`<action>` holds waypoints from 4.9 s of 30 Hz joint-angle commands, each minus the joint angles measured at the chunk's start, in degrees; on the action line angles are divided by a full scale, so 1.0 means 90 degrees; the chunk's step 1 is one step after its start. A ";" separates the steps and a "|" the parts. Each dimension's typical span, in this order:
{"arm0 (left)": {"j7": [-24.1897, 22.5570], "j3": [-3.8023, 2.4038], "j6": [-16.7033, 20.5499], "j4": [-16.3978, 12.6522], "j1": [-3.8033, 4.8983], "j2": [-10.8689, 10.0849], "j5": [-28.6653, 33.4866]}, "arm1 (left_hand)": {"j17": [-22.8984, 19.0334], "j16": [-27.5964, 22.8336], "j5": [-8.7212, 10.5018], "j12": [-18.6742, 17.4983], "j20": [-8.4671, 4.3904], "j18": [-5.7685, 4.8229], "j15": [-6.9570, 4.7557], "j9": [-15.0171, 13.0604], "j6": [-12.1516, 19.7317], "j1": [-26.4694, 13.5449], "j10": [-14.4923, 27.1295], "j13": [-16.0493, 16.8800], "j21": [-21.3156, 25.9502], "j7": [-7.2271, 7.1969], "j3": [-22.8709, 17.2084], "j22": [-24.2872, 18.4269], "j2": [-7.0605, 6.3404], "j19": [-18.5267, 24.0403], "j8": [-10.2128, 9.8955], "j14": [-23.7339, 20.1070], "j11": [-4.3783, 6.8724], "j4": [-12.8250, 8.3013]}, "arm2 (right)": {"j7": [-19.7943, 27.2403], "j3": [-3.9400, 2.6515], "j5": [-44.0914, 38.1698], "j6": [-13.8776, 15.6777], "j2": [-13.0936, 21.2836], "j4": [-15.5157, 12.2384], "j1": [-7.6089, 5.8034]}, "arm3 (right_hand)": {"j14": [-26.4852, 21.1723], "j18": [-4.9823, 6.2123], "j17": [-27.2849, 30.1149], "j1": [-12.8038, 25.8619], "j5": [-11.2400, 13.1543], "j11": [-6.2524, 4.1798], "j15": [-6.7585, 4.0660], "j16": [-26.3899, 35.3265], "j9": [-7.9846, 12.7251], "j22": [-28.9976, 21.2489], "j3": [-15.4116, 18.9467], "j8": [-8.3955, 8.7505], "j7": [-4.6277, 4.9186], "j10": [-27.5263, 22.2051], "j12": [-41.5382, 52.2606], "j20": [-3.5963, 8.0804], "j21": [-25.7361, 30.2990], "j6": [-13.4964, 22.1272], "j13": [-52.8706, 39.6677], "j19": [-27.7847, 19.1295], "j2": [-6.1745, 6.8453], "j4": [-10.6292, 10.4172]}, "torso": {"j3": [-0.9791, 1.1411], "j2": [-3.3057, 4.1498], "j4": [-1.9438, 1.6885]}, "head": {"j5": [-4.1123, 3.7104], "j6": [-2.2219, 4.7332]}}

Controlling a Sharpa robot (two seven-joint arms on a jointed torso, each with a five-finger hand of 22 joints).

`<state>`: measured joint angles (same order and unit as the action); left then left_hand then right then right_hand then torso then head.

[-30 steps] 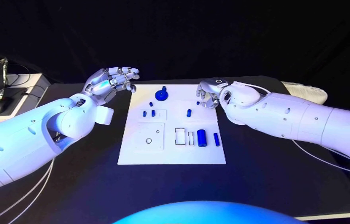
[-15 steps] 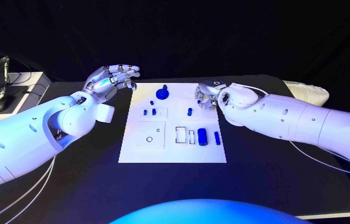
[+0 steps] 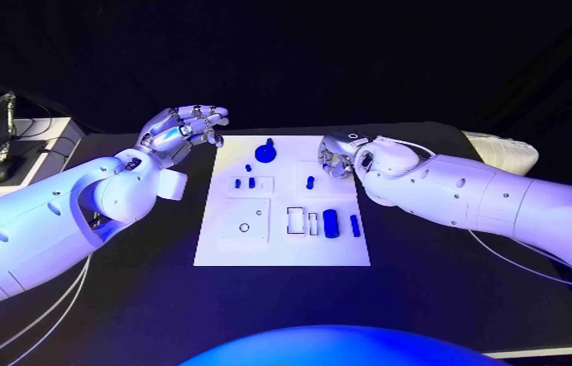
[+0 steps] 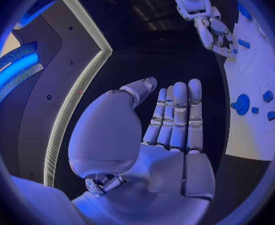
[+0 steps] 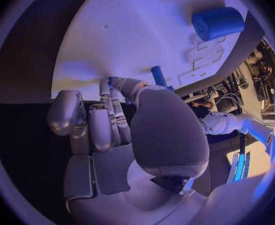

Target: Assemble the parts on the task board

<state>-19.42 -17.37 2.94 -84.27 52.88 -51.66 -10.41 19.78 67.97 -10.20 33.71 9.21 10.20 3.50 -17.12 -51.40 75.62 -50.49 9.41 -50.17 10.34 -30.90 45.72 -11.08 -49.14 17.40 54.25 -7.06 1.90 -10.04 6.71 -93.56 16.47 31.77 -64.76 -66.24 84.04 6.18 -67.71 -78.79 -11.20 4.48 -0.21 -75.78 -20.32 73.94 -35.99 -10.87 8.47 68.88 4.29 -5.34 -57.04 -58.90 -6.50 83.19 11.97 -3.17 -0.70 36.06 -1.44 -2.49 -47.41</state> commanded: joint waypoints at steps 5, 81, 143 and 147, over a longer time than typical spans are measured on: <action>-0.0088 -0.0007 -0.0011 -0.0016 0.0000 0.0002 0.0043 | 0.0007 -0.0029 -0.0014 0.0005 -0.0010 0.0042 -0.0018 -0.0006 0.0035 0.0046 -0.0047 -0.0006 0.0043 0.0005 0.0036 -0.0006 0.0034 -0.0045 0.0040 -0.0045 0.0004 0.0007 | 0.0186 0.0024 0.0011 -0.0111 -0.0100 0.0079 0.0069 | 0.0218 -0.0062 0.0015 -0.0002 0.0066 0.0012 -0.0024 -0.0055 -0.0045 0.0025 -0.0071 -0.0078 -0.0001 0.0040 -0.0044 0.0037 -0.0062 -0.0127 0.0036 0.0013 -0.0096 0.0026 | 0.0000 0.0002 -0.0001 | -0.0004 -0.0031; -0.0008 -0.0111 0.0067 0.0141 -0.0064 0.0121 0.0174 | 0.0006 -0.0048 -0.0009 -0.0030 -0.0006 0.0038 -0.0001 -0.0002 0.0062 0.0068 0.0004 -0.0041 0.0121 0.0022 0.0068 -0.0074 0.0021 -0.0104 0.0071 -0.0049 -0.0019 0.0037 | -0.0250 0.0117 -0.0730 0.0646 -0.0496 -0.1807 0.0500 | 0.0200 -0.0165 0.0216 0.0074 -0.0358 -0.0114 -0.0137 -0.0114 -0.0348 0.0465 -0.0552 -0.0385 -0.0117 0.0513 -0.0042 0.0146 -0.0759 -0.0399 0.0088 0.0145 -0.0125 0.0500 | -0.0041 -0.0036 0.0014 | 0.0769 -0.0227; 0.0074 -0.0111 0.0065 0.0125 -0.0063 0.0043 0.0172 | 0.0005 -0.0057 -0.0009 -0.0038 -0.0002 0.0038 0.0002 -0.0004 0.0064 0.0077 0.0019 -0.0055 0.0159 0.0022 0.0084 -0.0105 0.0018 -0.0127 0.0094 -0.0053 -0.0022 0.0055 | 0.0080 0.0204 -0.0864 0.0789 -0.0828 -0.1457 0.0705 | 0.0158 -0.0118 0.0367 0.0486 -0.0092 0.0099 0.0054 -0.0158 -0.0344 0.0360 -0.0284 -0.0108 0.0024 -0.0363 -0.0093 -0.0003 -0.0394 0.0146 0.0308 0.0016 0.0154 0.0491 | -0.0020 -0.0043 0.0038 | 0.0947 -0.0288; 0.0088 -0.0111 0.0085 0.0138 -0.0063 0.0042 0.0168 | 0.0005 -0.0059 -0.0009 -0.0041 -0.0003 0.0039 0.0001 -0.0003 0.0068 0.0102 0.0027 -0.0059 0.0170 0.0019 0.0081 -0.0114 0.0019 -0.0136 0.0101 -0.0054 -0.0020 0.0047 | 0.0046 0.0205 -0.0861 0.1120 -0.0767 -0.1506 0.0704 | 0.0055 -0.0019 0.0688 0.0439 -0.0059 0.0192 0.0122 -0.0025 -0.0247 0.0099 -0.0027 0.0166 -0.0052 -0.1119 -0.0077 -0.0076 0.0191 0.0573 0.0326 -0.0134 0.0278 0.0531 | -0.0021 -0.0040 0.0040 | 0.0949 -0.0288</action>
<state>-18.56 -18.31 3.79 -82.99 52.29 -51.33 -9.19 19.78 67.78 -10.20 33.71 9.22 10.18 3.50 -17.09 -51.20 75.85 -50.49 8.94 -48.85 10.55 -30.43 44.73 -10.85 -49.95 18.07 54.25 -7.06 2.37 -10.37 8.59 -100.82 23.40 24.76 -78.12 -59.89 84.03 5.29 -61.90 -74.75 -11.96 5.95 0.65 -76.21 -22.65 74.83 -36.42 -9.60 8.26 59.56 3.33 -6.12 -56.06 -53.97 -3.47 82.41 14.00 1.53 -0.91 35.68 -1.09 6.04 -50.01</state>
